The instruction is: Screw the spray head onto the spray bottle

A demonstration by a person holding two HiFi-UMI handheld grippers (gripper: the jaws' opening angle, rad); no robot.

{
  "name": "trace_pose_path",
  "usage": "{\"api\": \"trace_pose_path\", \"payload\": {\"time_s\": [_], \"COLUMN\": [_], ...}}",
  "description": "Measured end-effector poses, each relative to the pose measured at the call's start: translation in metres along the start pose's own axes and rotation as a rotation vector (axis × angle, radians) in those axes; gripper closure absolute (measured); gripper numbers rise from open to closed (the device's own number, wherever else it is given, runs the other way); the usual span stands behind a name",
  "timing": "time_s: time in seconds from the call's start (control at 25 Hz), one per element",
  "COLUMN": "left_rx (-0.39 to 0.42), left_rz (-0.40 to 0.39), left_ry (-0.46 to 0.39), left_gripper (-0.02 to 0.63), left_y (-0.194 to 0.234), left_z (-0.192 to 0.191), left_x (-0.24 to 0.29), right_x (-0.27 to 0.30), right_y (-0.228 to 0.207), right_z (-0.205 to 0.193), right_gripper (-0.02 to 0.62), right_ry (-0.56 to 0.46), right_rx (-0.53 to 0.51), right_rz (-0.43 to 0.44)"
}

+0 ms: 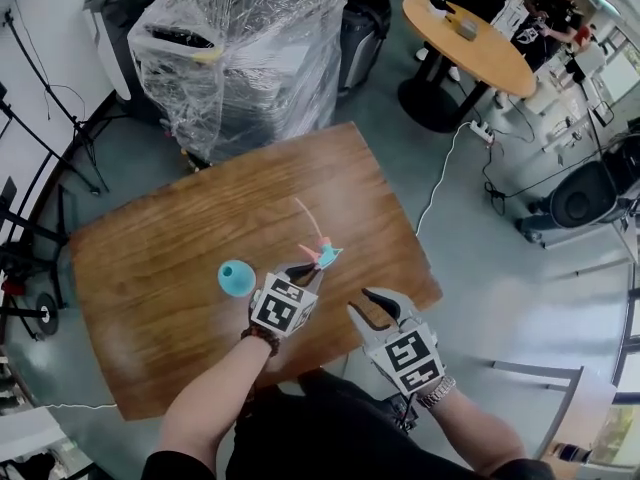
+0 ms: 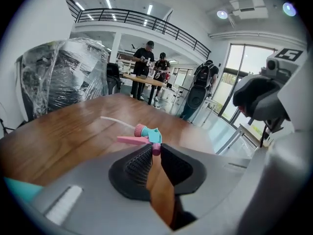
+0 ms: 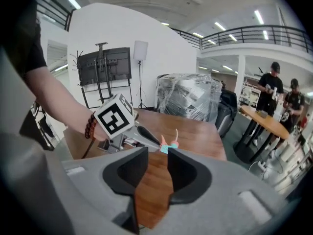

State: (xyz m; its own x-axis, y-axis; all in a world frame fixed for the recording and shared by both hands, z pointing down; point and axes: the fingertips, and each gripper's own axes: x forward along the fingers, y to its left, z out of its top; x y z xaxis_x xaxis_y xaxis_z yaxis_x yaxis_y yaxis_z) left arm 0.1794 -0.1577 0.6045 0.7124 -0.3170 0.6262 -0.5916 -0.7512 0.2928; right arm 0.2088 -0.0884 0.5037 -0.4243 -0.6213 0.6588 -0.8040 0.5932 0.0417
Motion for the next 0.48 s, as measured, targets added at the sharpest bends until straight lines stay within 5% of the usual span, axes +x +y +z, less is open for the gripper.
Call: {"api": "trace_pose_path", "payload": {"time_s": [0.2, 0.48], "left_rx": [-0.016, -0.070], "left_rz": [-0.075, -0.167], "left_ry": [-0.024, -0.076], "left_gripper": [0.534, 0.534], "left_y": [-0.019, -0.040], "left_z": [0.015, 0.038], "left_x": [-0.039, -0.094], "right_x": [0.010, 0.024], "right_y": [0.006, 0.017], "right_z": [0.006, 0.027], "right_gripper": [0.419, 0.410], "right_ry": [0.090, 0.136], "right_rx": [-0.368, -0.778], "right_rz": [-0.098, -0.230]}}
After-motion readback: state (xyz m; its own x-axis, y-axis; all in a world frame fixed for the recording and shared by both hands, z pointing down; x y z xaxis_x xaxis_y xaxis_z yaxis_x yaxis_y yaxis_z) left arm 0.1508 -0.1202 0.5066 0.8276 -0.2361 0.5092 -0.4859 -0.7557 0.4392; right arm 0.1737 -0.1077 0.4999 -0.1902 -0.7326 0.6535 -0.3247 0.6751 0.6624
